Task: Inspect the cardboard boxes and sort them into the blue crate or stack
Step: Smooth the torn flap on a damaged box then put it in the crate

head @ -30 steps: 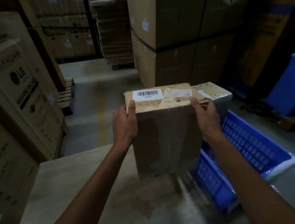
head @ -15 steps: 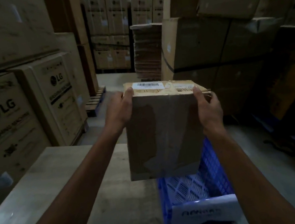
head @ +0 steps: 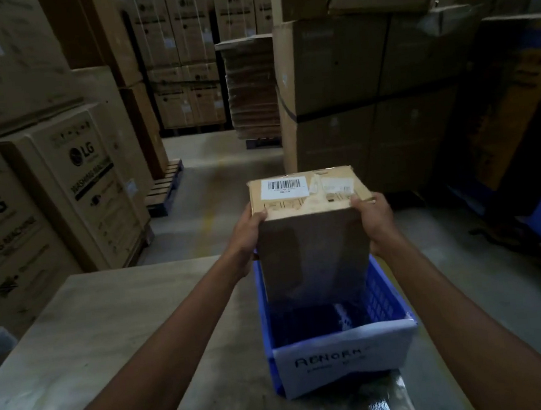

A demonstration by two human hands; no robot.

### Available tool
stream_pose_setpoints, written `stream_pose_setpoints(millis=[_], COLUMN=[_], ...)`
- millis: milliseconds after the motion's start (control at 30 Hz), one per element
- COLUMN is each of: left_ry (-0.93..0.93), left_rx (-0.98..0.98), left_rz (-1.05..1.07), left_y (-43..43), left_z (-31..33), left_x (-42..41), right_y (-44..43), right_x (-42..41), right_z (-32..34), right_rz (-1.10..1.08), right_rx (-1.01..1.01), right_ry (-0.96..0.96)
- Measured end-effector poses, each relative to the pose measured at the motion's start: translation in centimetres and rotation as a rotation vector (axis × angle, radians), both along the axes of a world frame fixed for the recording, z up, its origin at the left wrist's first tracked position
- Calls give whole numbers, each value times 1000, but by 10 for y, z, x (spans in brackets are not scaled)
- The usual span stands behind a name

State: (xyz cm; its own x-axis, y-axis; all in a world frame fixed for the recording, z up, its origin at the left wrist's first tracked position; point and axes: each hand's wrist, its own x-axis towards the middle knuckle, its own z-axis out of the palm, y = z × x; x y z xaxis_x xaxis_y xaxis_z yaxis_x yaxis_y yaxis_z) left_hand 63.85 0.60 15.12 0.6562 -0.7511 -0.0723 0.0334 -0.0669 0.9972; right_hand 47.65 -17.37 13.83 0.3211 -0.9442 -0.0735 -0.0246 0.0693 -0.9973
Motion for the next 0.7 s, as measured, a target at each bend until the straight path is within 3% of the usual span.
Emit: stream_pose_setpoints(millis=[267,467,700], left_ry=[156,396,370], left_rx=[-12,-37,31], left_rz=[27,72,25], left_y=[-13,-24,-31], left_z=[-73,-114,-122], left_x=[5,6,18], right_y=[-10,-19,-21], right_x=[8,10,6], right_z=[-54,-95,-107], right_rz=[102,131,112], right_rx=[141,143,126], right_ry=[81,106,64])
